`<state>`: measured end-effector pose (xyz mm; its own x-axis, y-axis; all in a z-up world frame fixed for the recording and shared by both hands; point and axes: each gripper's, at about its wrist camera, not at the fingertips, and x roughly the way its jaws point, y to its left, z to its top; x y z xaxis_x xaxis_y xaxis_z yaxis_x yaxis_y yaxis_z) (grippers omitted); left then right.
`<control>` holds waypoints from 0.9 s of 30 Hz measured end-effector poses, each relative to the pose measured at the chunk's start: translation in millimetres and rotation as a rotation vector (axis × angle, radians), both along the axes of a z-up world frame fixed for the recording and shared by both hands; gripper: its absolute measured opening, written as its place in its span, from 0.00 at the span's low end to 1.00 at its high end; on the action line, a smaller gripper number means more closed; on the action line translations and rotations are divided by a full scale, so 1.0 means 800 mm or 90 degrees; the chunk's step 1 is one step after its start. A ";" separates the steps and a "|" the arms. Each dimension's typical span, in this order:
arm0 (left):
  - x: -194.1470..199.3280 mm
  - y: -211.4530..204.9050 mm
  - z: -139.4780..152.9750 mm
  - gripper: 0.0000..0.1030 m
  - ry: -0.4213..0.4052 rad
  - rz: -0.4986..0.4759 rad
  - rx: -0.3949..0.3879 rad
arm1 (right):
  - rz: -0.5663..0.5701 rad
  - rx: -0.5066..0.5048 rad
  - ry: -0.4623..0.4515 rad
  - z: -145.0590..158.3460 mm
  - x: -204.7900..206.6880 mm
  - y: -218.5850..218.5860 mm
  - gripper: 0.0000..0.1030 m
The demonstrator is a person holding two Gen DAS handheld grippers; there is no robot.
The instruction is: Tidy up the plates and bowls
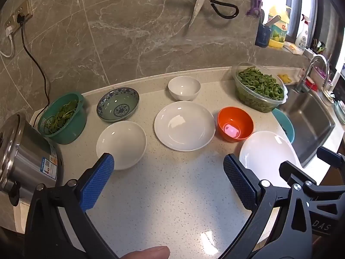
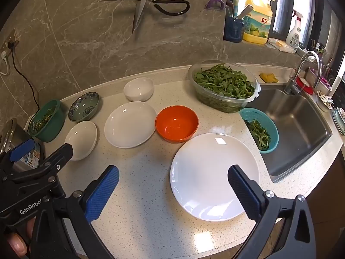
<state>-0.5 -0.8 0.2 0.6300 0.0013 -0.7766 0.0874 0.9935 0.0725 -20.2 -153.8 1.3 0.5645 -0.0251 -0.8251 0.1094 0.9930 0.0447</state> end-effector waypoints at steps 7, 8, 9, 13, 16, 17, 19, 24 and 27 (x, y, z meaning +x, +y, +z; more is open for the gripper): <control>0.002 0.005 -0.005 1.00 0.008 -0.001 -0.010 | 0.000 0.001 -0.002 -0.001 -0.001 -0.001 1.00; 0.002 0.005 -0.004 1.00 0.008 -0.002 -0.011 | 0.000 0.001 -0.002 -0.001 -0.001 -0.001 1.00; 0.002 0.005 -0.004 1.00 0.008 -0.001 -0.011 | 0.000 0.001 -0.002 -0.001 -0.001 -0.001 1.00; 0.002 0.006 -0.005 1.00 0.008 0.000 -0.010 | 0.000 -0.002 -0.001 -0.002 -0.001 0.000 1.00; 0.002 0.004 -0.005 1.00 0.008 0.001 -0.010 | 0.000 -0.003 0.000 -0.001 -0.002 0.000 1.00; 0.002 0.004 -0.005 1.00 0.008 0.001 -0.010 | 0.000 -0.002 -0.001 -0.002 -0.002 0.000 1.00; 0.001 0.003 -0.004 1.00 0.009 0.002 -0.010 | -0.001 -0.003 0.000 -0.002 -0.002 0.000 1.00; 0.002 0.002 -0.004 1.00 0.009 0.002 -0.010 | -0.001 -0.002 0.001 -0.001 -0.002 -0.001 1.00; 0.001 0.002 -0.005 1.00 0.008 0.003 -0.009 | -0.002 -0.001 0.001 0.000 0.000 -0.002 1.00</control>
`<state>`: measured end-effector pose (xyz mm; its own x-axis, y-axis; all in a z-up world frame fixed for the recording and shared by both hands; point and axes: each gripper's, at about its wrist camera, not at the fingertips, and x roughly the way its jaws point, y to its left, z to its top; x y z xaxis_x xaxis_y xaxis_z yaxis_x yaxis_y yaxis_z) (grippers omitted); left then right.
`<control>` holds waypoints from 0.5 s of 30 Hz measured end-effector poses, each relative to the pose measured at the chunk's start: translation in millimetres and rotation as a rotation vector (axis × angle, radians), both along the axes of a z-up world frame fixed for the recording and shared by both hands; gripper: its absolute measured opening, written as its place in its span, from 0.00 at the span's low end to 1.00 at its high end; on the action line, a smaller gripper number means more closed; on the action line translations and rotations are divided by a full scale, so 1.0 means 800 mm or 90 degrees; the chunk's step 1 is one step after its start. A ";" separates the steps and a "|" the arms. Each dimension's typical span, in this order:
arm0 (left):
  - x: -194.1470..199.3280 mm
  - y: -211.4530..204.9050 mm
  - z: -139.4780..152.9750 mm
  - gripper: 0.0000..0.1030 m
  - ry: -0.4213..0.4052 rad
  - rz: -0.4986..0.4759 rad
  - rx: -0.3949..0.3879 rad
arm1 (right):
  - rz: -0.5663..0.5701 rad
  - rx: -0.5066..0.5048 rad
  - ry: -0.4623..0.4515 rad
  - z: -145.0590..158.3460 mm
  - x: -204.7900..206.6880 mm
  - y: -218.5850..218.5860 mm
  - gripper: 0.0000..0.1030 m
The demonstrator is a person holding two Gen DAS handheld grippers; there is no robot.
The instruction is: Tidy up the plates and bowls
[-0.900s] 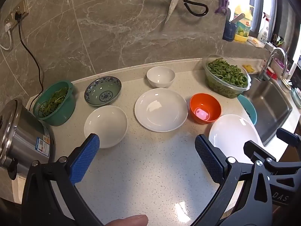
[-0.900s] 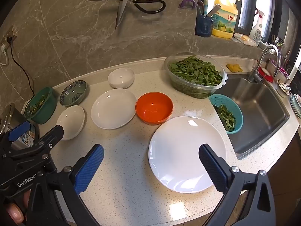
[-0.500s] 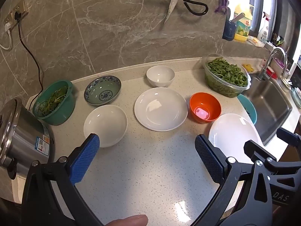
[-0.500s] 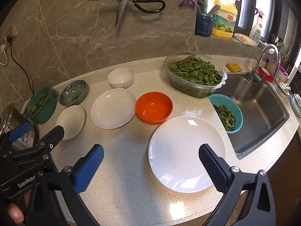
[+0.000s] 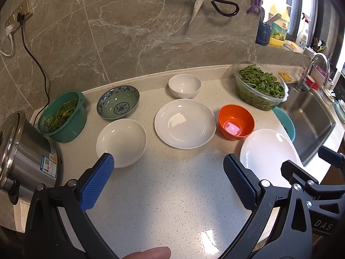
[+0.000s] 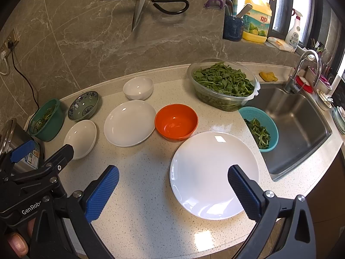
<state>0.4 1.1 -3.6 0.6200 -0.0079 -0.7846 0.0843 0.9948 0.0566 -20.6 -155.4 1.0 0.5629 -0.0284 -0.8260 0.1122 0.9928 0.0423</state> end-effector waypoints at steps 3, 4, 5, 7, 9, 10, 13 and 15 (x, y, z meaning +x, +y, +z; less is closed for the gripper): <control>0.000 0.000 -0.001 1.00 0.001 0.000 0.001 | 0.000 0.000 0.000 -0.003 -0.002 0.001 1.00; 0.000 0.000 -0.001 1.00 0.001 0.001 0.001 | 0.000 0.000 0.000 -0.003 -0.001 0.001 1.00; 0.000 0.001 -0.002 1.00 0.001 0.001 0.001 | 0.001 0.000 0.000 -0.003 -0.001 0.001 1.00; 0.000 0.001 -0.002 1.00 0.001 0.002 0.002 | 0.000 0.000 0.000 -0.003 -0.001 0.001 1.00; 0.000 0.001 -0.003 1.00 0.000 0.002 0.003 | 0.000 0.000 0.000 -0.003 -0.001 0.001 1.00; 0.000 0.001 -0.003 1.00 0.000 0.002 0.003 | 0.001 0.000 0.000 -0.003 -0.001 0.002 1.00; -0.001 0.002 -0.003 1.00 0.001 0.003 0.002 | 0.000 -0.001 0.000 -0.003 -0.002 0.002 1.00; 0.000 0.002 -0.003 1.00 0.001 0.004 0.003 | 0.000 0.000 0.001 -0.003 0.000 0.003 1.00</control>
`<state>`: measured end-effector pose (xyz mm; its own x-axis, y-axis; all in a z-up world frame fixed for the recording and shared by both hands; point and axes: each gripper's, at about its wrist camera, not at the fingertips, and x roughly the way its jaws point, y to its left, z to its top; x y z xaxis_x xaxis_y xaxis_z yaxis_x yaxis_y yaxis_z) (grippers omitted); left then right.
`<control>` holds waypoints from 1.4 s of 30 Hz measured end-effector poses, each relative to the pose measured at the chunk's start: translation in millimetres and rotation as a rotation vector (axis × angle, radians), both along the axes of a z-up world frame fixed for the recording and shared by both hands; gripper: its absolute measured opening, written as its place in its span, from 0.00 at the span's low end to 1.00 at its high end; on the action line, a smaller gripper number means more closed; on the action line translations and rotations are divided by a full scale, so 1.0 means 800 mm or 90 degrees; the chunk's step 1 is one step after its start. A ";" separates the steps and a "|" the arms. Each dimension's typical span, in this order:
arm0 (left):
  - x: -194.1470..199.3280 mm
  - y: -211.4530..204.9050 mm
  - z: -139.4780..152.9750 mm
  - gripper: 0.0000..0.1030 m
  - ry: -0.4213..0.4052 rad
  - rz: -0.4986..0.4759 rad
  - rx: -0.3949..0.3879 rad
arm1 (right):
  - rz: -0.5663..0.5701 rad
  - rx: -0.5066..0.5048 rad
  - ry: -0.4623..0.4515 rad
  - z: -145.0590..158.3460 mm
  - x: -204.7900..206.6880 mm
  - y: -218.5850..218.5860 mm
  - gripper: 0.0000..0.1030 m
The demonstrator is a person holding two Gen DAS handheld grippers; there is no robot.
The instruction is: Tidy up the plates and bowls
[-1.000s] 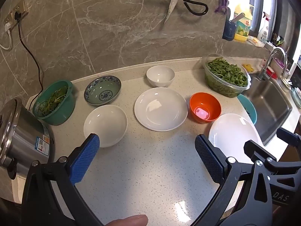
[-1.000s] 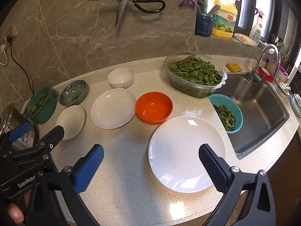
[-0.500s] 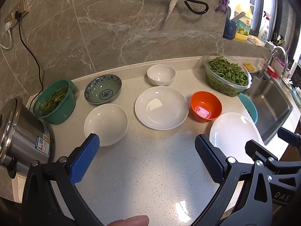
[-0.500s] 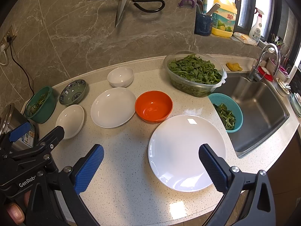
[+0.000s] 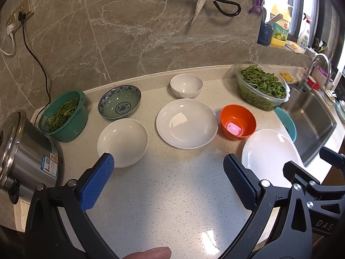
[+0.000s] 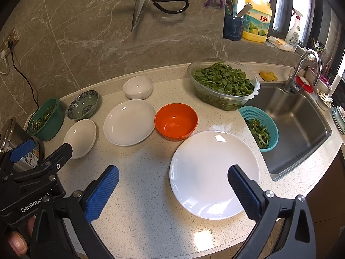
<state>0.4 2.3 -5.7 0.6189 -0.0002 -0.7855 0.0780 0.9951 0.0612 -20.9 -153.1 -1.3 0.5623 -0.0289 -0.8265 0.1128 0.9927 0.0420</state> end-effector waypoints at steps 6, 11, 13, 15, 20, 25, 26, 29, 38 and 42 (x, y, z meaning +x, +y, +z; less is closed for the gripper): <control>0.001 0.001 0.000 1.00 0.001 -0.001 0.000 | 0.001 -0.001 0.003 -0.003 -0.001 -0.001 1.00; 0.001 0.002 0.000 1.00 0.001 -0.001 0.000 | 0.000 -0.001 0.003 -0.003 -0.002 -0.003 1.00; 0.002 0.003 0.000 1.00 0.001 -0.001 0.001 | 0.000 -0.002 0.003 -0.003 -0.002 -0.003 1.00; 0.003 0.003 -0.001 1.00 0.003 -0.002 0.001 | 0.001 -0.001 0.003 -0.003 -0.002 -0.003 1.00; 0.003 0.003 -0.002 1.00 0.002 -0.002 0.002 | 0.000 -0.002 0.004 -0.003 -0.001 -0.002 1.00; 0.003 0.003 -0.002 1.00 0.003 -0.003 0.002 | 0.000 -0.002 0.004 -0.003 -0.001 -0.003 1.00; 0.003 0.003 -0.002 1.00 0.003 -0.003 0.002 | 0.000 -0.002 0.004 -0.003 -0.001 -0.003 1.00; 0.002 0.003 -0.003 1.00 0.003 -0.003 0.002 | 0.000 -0.002 0.004 -0.003 -0.001 -0.003 1.00; 0.002 0.002 -0.003 1.00 0.002 -0.003 0.003 | 0.000 -0.002 0.005 -0.003 0.001 -0.002 1.00; 0.002 0.002 -0.004 1.00 0.003 -0.003 0.003 | 0.000 -0.001 0.005 -0.002 0.001 -0.002 1.00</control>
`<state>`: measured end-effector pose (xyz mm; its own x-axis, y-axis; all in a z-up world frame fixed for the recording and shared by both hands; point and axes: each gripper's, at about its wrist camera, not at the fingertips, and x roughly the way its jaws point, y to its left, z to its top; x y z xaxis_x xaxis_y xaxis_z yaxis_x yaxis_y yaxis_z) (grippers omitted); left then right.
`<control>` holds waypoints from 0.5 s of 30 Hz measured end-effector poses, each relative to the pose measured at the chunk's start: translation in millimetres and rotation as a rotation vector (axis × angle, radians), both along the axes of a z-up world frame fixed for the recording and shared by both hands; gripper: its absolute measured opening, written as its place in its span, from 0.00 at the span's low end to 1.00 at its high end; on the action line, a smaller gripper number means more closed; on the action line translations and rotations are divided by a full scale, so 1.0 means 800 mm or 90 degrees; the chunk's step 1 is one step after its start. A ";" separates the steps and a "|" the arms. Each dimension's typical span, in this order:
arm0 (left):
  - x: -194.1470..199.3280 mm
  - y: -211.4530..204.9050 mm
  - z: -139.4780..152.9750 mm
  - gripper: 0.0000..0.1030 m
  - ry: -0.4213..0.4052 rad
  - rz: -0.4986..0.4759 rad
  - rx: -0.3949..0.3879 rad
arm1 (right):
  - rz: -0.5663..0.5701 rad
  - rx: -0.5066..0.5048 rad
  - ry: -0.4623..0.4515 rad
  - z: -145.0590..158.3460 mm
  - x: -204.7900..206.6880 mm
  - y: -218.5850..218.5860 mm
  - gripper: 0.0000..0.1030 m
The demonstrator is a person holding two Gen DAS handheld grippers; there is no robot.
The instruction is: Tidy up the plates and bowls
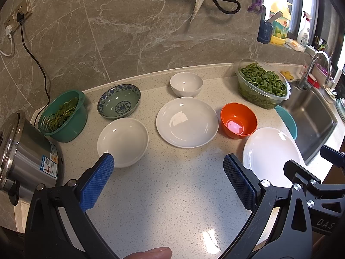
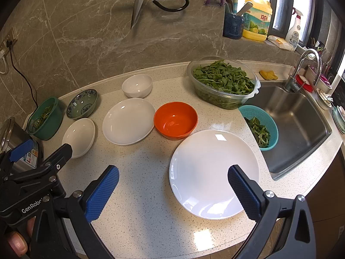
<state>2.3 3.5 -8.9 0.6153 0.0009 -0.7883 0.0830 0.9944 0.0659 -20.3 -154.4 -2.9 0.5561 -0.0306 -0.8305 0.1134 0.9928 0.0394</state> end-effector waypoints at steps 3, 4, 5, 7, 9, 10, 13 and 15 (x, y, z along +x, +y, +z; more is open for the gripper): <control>0.001 -0.001 -0.002 1.00 0.001 -0.001 0.001 | 0.000 0.000 0.001 -0.003 0.001 0.000 1.00; 0.001 -0.001 -0.002 1.00 0.001 -0.001 0.002 | 0.000 0.000 0.001 -0.004 0.001 0.000 1.00; 0.001 -0.001 -0.002 1.00 0.001 -0.001 0.002 | 0.000 0.000 0.001 -0.004 0.001 -0.001 1.00; 0.001 -0.001 -0.002 1.00 0.002 -0.001 0.001 | 0.000 0.000 0.002 -0.003 0.001 -0.001 1.00; 0.001 -0.001 -0.002 1.00 0.001 -0.001 0.002 | -0.001 0.001 0.001 -0.003 0.001 -0.001 1.00; 0.001 -0.001 -0.002 1.00 0.001 -0.001 0.002 | -0.001 0.000 0.002 -0.003 0.001 -0.001 1.00; 0.001 -0.001 -0.002 1.00 0.002 -0.001 0.002 | 0.000 0.000 0.002 -0.003 0.002 -0.001 1.00; 0.002 -0.002 -0.003 1.00 0.003 -0.001 0.002 | -0.001 0.000 0.003 -0.003 0.002 -0.001 1.00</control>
